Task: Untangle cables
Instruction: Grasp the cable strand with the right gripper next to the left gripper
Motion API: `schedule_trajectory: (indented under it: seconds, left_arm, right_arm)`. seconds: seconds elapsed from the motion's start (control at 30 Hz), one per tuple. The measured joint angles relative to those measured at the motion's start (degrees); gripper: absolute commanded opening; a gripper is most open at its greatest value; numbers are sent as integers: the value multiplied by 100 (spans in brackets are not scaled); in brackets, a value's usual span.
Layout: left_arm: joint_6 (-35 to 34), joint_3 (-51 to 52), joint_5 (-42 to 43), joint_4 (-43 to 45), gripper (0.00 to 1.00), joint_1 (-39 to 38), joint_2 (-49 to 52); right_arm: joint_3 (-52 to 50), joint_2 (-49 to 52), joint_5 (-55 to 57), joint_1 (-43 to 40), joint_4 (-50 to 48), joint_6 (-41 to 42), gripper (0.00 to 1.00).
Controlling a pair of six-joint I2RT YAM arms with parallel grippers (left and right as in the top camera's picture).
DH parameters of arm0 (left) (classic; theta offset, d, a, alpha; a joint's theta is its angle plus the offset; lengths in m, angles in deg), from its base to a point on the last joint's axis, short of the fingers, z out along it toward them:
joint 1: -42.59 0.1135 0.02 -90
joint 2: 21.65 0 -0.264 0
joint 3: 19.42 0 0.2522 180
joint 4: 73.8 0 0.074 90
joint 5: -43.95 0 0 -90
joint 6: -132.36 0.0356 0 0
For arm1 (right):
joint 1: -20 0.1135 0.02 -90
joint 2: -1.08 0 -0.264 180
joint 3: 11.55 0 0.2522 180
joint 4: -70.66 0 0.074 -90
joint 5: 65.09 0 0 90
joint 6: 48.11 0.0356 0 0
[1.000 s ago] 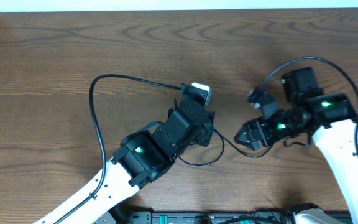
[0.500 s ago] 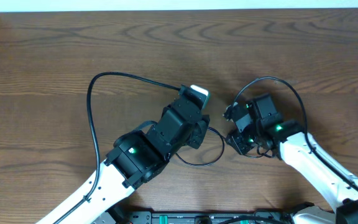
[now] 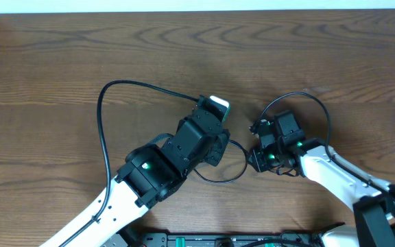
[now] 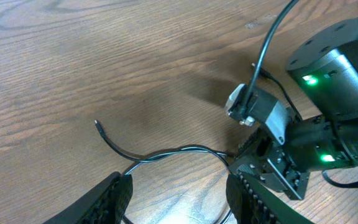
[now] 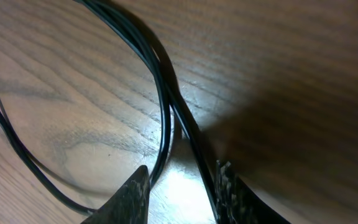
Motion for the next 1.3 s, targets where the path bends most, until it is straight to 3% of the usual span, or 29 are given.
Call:
schedule_trajectory:
  seconds: [0.53, 0.97, 1.3]
  left_arm:
    - [-2, 0, 0, -57, 54, 0, 0]
    - [-2, 0, 0, -160, 55, 0, 0]
    - [-2, 0, 0, -293, 55, 0, 0]
  right_arm:
    - [2, 232, 133, 1137, -680, 929, 40]
    - [304, 767, 1019, 1300, -1386, 2498, 34]
    - [404, 973, 1152, 1300, -1611, 2776, 32]
